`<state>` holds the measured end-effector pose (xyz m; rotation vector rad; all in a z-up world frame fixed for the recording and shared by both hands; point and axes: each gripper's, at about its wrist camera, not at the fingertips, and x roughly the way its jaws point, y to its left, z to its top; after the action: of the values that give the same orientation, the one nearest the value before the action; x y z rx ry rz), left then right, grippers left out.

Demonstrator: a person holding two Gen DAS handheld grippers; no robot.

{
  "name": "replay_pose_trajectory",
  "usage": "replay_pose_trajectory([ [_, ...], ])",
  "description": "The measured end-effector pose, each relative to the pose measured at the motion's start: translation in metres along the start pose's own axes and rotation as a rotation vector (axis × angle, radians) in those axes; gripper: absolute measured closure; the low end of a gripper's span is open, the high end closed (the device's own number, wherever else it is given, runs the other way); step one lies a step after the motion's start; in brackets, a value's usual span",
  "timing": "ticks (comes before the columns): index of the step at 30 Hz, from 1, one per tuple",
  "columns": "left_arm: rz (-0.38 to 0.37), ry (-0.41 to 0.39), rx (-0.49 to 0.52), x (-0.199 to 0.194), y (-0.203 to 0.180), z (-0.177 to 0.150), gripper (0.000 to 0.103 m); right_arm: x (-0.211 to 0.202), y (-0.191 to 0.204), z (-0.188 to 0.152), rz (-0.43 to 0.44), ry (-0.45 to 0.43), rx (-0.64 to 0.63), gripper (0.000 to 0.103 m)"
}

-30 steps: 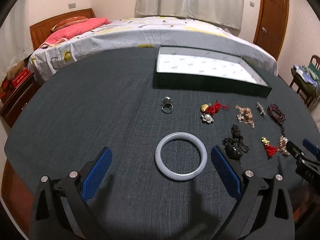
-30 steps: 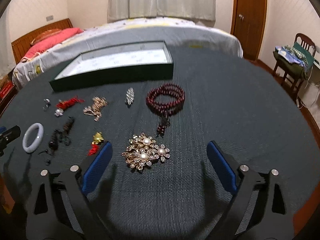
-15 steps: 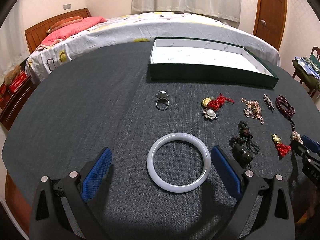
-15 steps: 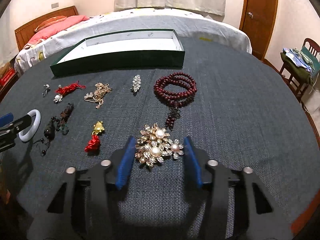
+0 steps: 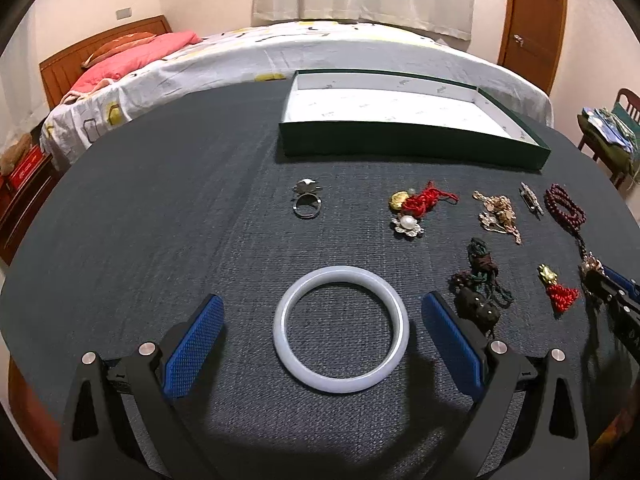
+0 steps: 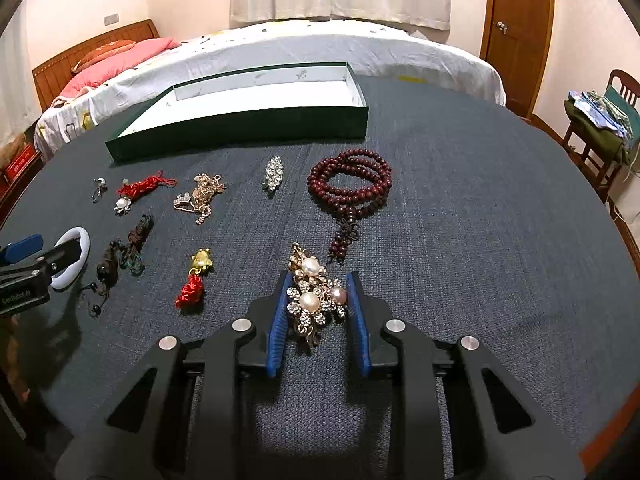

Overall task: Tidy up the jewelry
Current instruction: 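Grasp the pearl brooch with the right tool while the left tool grasps the white bangle, then carry the brooch and bangle into the green box and open both tools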

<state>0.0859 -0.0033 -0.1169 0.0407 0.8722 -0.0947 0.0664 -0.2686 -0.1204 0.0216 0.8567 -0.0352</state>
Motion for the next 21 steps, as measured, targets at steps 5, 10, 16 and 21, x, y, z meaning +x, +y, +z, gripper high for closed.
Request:
replay_pose_trajectory([
  [5, -0.015, 0.039, -0.006, 0.007, -0.001, -0.003, 0.007, 0.0, -0.001, 0.0, 0.004, 0.0, 0.003, 0.076],
  [10, 0.016, 0.027, 0.0, 0.007, 0.001, -0.009, 0.007, 0.0, -0.001, 0.0, 0.007, -0.002, 0.007, 0.075],
  [16, -0.008, -0.024, 0.009, 0.003, 0.001, -0.013, 0.026, -0.002, -0.001, -0.004, 0.009, -0.017, 0.012, 0.075],
  [21, -0.014, -0.039, 0.022, 0.001, -0.002, -0.014, 0.034, -0.003, -0.002, -0.006, 0.008, -0.024, 0.015, 0.075],
])
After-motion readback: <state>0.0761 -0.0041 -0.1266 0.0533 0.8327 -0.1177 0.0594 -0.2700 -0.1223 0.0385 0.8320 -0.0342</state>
